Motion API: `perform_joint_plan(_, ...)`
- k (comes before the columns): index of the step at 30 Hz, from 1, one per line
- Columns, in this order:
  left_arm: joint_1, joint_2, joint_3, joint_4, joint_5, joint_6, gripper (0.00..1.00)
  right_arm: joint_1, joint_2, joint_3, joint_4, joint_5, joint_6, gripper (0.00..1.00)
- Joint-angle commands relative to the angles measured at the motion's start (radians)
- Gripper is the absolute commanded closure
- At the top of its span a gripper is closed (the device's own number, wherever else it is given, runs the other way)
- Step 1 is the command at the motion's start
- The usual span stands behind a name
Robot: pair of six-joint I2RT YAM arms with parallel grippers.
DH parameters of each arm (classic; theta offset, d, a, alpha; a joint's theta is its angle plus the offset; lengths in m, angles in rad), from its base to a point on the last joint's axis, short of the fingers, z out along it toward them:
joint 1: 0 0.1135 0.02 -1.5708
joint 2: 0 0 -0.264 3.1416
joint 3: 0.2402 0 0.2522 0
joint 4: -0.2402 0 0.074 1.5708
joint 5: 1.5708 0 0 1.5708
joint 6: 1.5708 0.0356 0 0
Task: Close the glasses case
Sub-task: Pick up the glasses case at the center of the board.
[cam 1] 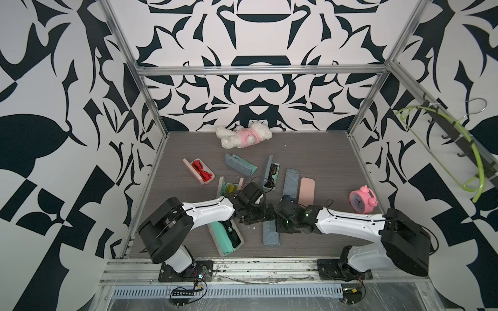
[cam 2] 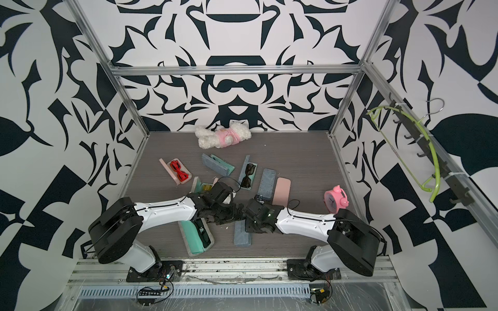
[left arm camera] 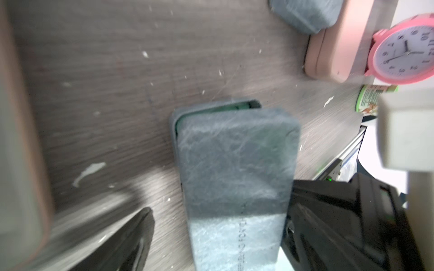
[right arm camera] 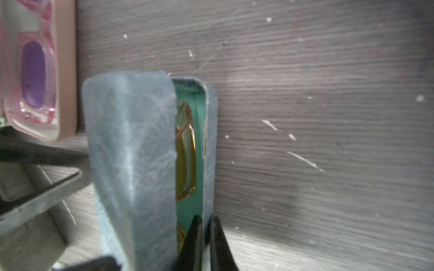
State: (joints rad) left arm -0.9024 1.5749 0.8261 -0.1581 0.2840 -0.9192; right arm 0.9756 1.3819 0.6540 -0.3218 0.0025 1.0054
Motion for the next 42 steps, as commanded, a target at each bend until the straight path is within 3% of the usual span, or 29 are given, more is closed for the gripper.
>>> perform_joint_plan(1,0.008,-0.017,0.016,-0.02,-0.034,-0.016,0.03,0.005,-0.024,0.007,0.026,-0.007,-0.015,0.89)
perform_joint_plan(13,0.007,0.093,0.053,0.0,0.023,0.004,0.04,0.005,-0.02,0.008,0.034,-0.01,-0.017,0.87)
perform_joint_plan(25,0.007,0.148,0.055,0.003,0.032,0.021,0.25,-0.02,-0.062,0.01,-0.007,-0.006,-0.036,0.84)
perform_joint_plan(42,-0.011,0.245,0.165,-0.017,0.032,0.032,0.31,-0.269,-0.392,-0.054,-0.225,-0.07,-0.133,0.72)
